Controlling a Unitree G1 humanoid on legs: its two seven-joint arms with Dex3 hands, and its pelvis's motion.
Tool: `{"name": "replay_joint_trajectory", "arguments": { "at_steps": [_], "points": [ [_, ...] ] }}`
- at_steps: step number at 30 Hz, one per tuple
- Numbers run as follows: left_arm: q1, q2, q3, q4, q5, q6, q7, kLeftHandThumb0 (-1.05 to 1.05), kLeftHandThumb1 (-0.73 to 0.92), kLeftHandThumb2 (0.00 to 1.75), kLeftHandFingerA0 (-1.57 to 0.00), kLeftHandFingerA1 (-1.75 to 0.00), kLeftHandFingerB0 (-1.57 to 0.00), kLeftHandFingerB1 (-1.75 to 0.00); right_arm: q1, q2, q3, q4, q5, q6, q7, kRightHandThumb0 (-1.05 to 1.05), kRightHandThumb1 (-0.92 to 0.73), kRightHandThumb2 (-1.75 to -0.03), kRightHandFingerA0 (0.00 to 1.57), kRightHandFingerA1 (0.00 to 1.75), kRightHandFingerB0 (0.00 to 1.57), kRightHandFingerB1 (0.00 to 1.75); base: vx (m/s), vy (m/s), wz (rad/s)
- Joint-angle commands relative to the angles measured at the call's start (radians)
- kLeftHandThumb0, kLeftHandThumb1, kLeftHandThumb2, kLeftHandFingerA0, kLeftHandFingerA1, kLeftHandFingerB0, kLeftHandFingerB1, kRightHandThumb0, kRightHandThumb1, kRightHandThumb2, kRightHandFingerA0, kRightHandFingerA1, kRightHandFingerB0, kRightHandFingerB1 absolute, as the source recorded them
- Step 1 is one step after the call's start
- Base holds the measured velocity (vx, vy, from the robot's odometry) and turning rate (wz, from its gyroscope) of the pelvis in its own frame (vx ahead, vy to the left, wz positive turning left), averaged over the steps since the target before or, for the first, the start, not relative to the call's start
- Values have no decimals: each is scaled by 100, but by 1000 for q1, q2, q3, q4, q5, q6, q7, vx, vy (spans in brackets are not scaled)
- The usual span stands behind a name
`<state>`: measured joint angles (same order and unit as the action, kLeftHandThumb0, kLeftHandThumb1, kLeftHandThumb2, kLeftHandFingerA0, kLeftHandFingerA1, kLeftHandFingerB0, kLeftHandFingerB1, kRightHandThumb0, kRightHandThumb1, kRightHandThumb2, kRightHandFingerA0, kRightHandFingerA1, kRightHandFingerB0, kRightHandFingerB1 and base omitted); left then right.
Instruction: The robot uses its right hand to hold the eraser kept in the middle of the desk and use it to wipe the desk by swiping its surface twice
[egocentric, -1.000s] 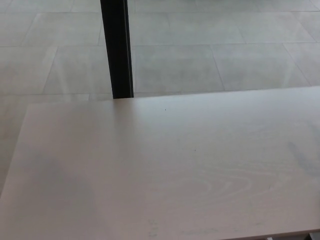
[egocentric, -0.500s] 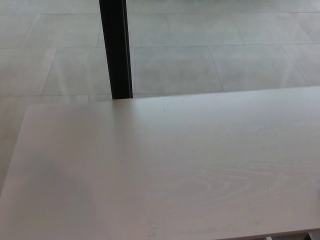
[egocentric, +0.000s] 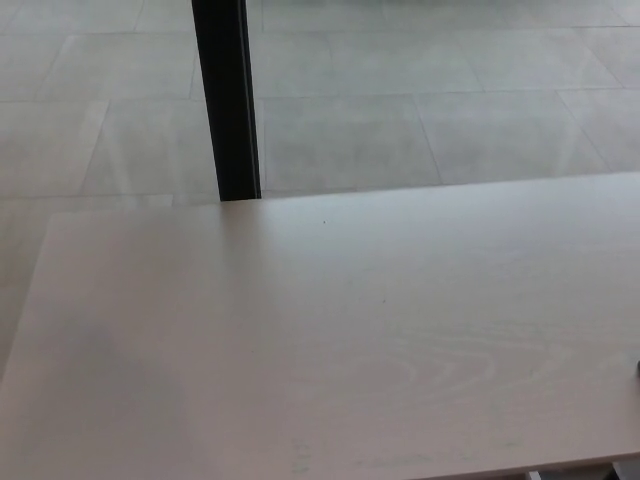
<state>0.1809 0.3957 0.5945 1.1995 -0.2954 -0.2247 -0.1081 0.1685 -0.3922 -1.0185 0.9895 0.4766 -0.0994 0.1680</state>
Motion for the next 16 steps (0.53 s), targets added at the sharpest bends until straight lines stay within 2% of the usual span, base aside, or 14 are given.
{"name": "replay_joint_trajectory", "arguments": {
  "at_steps": [1,2,5,6,8,12,14,15,16],
  "points": [
    [-104,63,-28,92,30,44,65,-58,75,62,-76,-74,-70,-58,34,25,74,44,-22,-106,10,-57,-59,-57,77,65,58,61,0,0,0],
    [-104,67,-27,100,26,48,62,-57,76,62,-75,-70,-68,-56,38,25,89,57,-27,-116,8,-57,-59,-58,78,63,57,60,0,0,0],
    [-100,67,-18,108,10,41,53,-60,74,62,-74,-73,-65,-56,49,26,110,72,-6,-121,26,-56,-59,-57,75,64,61,61,0,0,0],
    [-102,72,-15,110,6,49,52,-59,75,62,-76,-70,-69,-56,57,36,121,66,-6,-133,22,-54,-57,-56,78,66,63,62,0,0,0],
    [-107,80,-18,113,8,56,46,-58,74,62,-78,-70,-66,-54,67,47,133,62,-4,-141,18,-54,-57,-56,82,67,63,63,0,0,0],
    [-116,99,-46,114,36,50,51,-59,75,62,-76,-66,-68,-54,82,55,144,106,11,-161,33,-53,-60,-58,80,65,61,60,0,0,0],
    [-115,99,-55,116,36,51,35,-57,76,62,-76,-66,-67,-54,110,62,133,97,30,-162,41,-53,-58,-57,84,66,62,61,0,0,0],
    [-94,98,-41,118,21,43,20,-57,76,63,-76,-70,-62,-54,123,70,143,81,21,-154,28,-49,-60,-57,81,63,64,61,0,0,0],
    [-85,99,-30,119,9,45,18,-55,75,62,-78,-74,-65,-57,137,80,144,71,24,-163,41,-49,-59,-56,79,64,66,62,0,0,0]
  ]
}}
